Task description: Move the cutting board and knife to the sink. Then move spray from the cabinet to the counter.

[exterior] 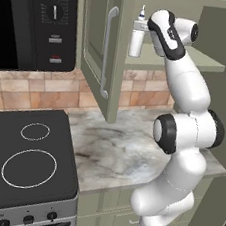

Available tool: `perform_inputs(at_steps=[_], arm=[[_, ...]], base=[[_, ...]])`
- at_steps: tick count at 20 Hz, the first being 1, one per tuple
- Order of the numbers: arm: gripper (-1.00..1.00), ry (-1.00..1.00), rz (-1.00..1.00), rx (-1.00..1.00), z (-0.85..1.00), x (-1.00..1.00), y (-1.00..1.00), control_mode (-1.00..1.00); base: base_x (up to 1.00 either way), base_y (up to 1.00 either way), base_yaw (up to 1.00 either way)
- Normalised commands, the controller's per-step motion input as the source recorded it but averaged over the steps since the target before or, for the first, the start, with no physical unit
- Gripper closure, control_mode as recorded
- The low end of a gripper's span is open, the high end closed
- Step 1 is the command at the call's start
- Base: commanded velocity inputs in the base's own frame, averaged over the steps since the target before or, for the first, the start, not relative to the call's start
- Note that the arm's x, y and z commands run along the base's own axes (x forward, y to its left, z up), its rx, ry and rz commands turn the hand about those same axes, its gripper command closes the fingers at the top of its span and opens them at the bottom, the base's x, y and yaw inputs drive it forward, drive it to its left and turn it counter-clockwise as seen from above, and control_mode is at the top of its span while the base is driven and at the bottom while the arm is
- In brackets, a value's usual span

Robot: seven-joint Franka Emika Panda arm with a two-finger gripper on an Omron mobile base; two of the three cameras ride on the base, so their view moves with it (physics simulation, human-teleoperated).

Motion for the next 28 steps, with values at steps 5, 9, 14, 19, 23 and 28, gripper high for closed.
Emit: perform_inputs(at_steps=[5,9,14,19,23,28], arm=[[-1.0,0.02,0.0,0.0,0.0,0.04,0.07,-1.0],[1.0,0.07,0.0,-0.01,0.0,0.0,0.3,-1.0],[1.0,0.02,0.0,0.0,0.0,0.0,0.23,-1.0],[1.0,0.0,0.0,0.0,0.0,-0.01,0.02,-1.0],[1.0,0.0,0.0,0.0,0.01,-0.13,0.0,-1.0],[1.0,0.0,0.0,0.0,0.0,-0.26,0.0,-1.0]], base=[[0.0,0.0,0.0],[0.0,0.0,0.0],[0.0,0.0,0.0],[0.0,0.0,0.0],[0.0,0.0,0.0],[0.0,0.0,0.0]])
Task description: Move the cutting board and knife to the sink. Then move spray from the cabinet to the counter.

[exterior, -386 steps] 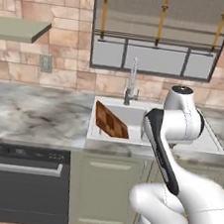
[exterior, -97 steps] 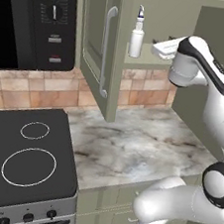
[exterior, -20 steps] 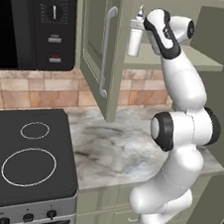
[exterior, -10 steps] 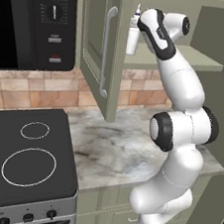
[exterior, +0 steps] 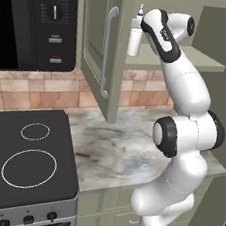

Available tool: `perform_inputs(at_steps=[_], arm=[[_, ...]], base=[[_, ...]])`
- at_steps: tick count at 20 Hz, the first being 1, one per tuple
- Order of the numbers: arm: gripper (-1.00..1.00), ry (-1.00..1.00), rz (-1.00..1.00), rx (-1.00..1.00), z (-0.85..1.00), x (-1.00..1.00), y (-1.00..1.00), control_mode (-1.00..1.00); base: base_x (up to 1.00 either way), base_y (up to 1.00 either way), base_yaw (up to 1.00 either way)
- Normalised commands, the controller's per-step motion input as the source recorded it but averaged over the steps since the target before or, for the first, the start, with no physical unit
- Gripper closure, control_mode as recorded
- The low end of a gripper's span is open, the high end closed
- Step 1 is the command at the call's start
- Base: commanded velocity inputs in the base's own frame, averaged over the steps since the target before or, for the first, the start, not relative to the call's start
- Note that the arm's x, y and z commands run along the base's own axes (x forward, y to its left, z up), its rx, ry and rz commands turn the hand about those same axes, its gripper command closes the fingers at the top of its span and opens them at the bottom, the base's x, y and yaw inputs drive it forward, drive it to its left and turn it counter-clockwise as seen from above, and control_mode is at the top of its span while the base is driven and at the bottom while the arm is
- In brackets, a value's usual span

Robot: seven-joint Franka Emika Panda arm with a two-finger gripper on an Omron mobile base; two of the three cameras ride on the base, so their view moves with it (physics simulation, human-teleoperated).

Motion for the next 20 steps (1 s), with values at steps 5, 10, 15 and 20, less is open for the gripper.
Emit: perform_inputs(at_steps=[5,10,15,20], arm=[[1.0,-0.04,0.0,0.0,0.06,-0.56,0.0,-1.0],[1.0,-0.06,-0.01,0.0,0.31,-0.87,-0.1,-1.0],[1.0,-0.01,-0.04,0.0,0.22,-1.0,-0.23,-1.0],[1.0,0.0,-0.03,0.0,0.01,-1.0,-0.36,-1.0]], base=[[0.0,0.0,0.0],[0.0,0.0,0.0],[0.0,0.0,0.0],[0.0,0.0,0.0]])
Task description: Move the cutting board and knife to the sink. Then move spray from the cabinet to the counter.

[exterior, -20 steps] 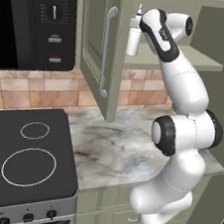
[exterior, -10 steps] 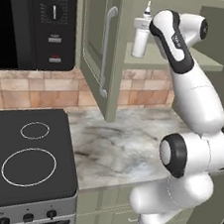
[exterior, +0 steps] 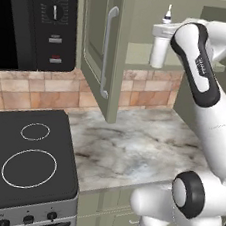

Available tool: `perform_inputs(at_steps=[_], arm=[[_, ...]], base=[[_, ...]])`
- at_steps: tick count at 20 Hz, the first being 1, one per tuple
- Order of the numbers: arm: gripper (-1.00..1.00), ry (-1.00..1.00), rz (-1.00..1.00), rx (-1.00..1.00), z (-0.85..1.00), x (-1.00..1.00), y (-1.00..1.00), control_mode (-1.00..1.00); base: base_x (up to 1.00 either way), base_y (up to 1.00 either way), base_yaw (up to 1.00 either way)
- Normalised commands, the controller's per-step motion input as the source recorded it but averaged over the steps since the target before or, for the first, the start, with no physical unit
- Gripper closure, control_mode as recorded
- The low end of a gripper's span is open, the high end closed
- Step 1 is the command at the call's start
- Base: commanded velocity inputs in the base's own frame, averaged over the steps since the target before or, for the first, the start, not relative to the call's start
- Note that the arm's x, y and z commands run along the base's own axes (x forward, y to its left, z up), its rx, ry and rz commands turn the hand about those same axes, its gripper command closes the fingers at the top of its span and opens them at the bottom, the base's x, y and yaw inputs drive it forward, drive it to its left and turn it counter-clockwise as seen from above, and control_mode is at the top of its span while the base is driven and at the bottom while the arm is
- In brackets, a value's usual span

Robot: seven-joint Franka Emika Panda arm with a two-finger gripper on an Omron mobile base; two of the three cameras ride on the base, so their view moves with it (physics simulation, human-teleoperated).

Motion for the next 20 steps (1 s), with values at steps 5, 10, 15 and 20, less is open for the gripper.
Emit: perform_inputs(at_steps=[5,10,15,20], arm=[[1.0,0.02,0.0,0.0,-0.08,-1.0,-0.37,-1.0],[1.0,0.08,0.0,0.0,-0.56,-0.8,-0.33,-1.0],[1.0,0.08,0.0,-0.01,-0.81,-0.45,-0.24,-1.0],[1.0,0.01,0.01,0.0,-0.96,-0.07,-0.01,-1.0]], base=[[0.0,0.0,0.0],[0.0,0.0,0.0],[0.0,0.0,0.0],[0.0,0.0,0.0]])
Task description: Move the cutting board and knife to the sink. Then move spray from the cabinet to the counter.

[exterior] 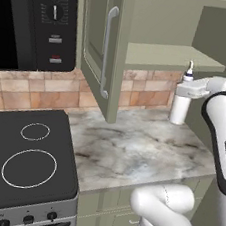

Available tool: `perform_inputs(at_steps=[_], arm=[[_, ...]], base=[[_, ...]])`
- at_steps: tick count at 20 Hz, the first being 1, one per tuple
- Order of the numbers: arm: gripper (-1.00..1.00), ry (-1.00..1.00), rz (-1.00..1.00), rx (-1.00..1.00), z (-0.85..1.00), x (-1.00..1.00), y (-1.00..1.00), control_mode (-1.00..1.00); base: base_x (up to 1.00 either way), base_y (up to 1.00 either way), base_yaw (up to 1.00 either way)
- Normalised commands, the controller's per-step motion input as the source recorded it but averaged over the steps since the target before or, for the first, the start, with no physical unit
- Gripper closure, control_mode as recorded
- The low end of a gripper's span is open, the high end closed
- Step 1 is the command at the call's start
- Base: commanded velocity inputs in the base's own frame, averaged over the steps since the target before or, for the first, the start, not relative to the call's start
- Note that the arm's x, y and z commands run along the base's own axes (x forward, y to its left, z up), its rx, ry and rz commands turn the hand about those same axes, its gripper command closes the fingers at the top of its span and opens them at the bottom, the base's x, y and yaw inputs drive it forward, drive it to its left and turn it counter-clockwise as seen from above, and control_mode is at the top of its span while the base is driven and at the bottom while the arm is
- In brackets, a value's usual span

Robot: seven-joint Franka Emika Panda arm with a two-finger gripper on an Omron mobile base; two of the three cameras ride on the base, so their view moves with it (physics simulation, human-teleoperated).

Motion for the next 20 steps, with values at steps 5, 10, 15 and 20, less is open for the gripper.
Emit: perform_inputs(at_steps=[5,10,15,20], arm=[[1.0,0.0,0.05,0.0,-0.98,0.27,0.0,-1.0],[1.0,0.0,0.08,0.0,-0.79,0.68,0.0,-1.0],[1.0,0.0,0.16,0.0,-0.63,0.98,0.01,-1.0],[1.0,0.0,0.23,0.0,-0.56,0.97,0.03,-1.0]], base=[[0.0,0.0,0.0],[0.0,0.0,0.0],[0.0,0.0,0.0],[0.0,0.0,0.0]])
